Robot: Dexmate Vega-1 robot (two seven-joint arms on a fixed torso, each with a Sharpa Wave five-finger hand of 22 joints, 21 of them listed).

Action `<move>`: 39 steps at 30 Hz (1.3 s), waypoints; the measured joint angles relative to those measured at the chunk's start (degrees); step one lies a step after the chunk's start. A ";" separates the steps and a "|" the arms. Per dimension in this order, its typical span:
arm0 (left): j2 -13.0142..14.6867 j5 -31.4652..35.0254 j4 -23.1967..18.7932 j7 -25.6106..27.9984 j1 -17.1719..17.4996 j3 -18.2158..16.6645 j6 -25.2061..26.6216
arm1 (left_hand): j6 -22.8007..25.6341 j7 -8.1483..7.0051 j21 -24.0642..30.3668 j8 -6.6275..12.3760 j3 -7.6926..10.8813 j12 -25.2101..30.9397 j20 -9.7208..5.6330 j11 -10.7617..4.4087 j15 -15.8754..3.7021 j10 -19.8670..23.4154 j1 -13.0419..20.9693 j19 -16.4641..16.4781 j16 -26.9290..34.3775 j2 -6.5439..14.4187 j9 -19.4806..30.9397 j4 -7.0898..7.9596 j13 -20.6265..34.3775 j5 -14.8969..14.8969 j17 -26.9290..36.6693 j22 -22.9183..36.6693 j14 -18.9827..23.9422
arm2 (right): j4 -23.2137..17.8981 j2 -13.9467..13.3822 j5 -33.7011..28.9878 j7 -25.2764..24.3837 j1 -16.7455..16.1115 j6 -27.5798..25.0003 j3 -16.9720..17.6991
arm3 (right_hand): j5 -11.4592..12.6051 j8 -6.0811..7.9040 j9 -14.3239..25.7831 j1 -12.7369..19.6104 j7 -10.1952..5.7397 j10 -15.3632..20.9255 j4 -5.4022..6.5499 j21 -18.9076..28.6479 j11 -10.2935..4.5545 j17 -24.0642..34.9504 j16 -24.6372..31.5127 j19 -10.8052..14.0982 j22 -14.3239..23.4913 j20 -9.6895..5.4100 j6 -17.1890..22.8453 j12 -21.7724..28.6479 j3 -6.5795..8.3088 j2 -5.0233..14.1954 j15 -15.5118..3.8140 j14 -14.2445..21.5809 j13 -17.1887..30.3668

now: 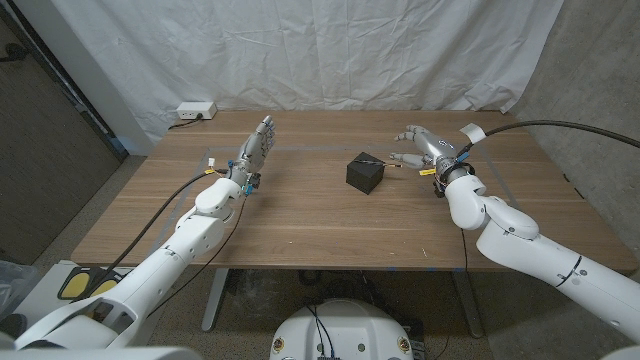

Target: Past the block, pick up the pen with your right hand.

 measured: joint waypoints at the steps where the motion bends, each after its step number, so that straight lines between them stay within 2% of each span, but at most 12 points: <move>1: 0.00 0.00 0.09 0.00 0.00 -0.03 0.00 | 0.00 0.00 0.00 0.00 0.00 0.00 0.00 0.00 0.00 0.00 0.00 0.00 0.00 0.00 0.00 0.00 0.00 0.00 0.00 0.00 0.00 | 0.00 0.00 -0.02 0.01 0.00 -0.01 0.00 | 0.00 0.00 0.00 0.00 0.00 -0.10 0.00 0.00 -0.10 0.00 0.00 0.00 0.00 0.00 0.00 0.00 0.00 0.00 0.00 0.00 0.00; 21: 0.36 -0.32 -0.17 -0.25 0.59 -0.45 -0.45 | 0.00 0.00 0.00 0.00 -0.23 0.00 0.00 0.00 0.31 0.00 0.00 0.00 0.00 0.00 0.00 0.23 0.00 0.00 0.00 0.00 -0.31 | 0.19 0.69 -3.59 2.96 1.73 -1.91 -2.89 | 0.40 0.00 0.34 0.56 -0.31 -0.18 0.14 -0.43 -0.18 0.00 0.00 0.00 0.00 0.00 -0.32 0.00 -0.14 -0.56 -0.22 -0.22 0.00; 39: 0.52 -0.26 -1.02 0.45 1.03 -0.57 -0.45 | 0.00 0.00 0.00 0.00 -0.47 0.00 0.00 0.00 0.31 0.00 0.22 0.00 0.00 0.22 0.00 -0.01 0.00 0.00 0.00 0.00 -0.31 | 1.07 1.18 -5.87 3.09 1.81 -2.46 -3.98 | 1.06 0.00 0.80 0.93 -0.30 -0.08 0.21 -0.62 -0.71 0.14 0.22 0.63 0.00 -0.21 -0.31 0.44 -0.20 -0.93 -0.66 0.23 0.01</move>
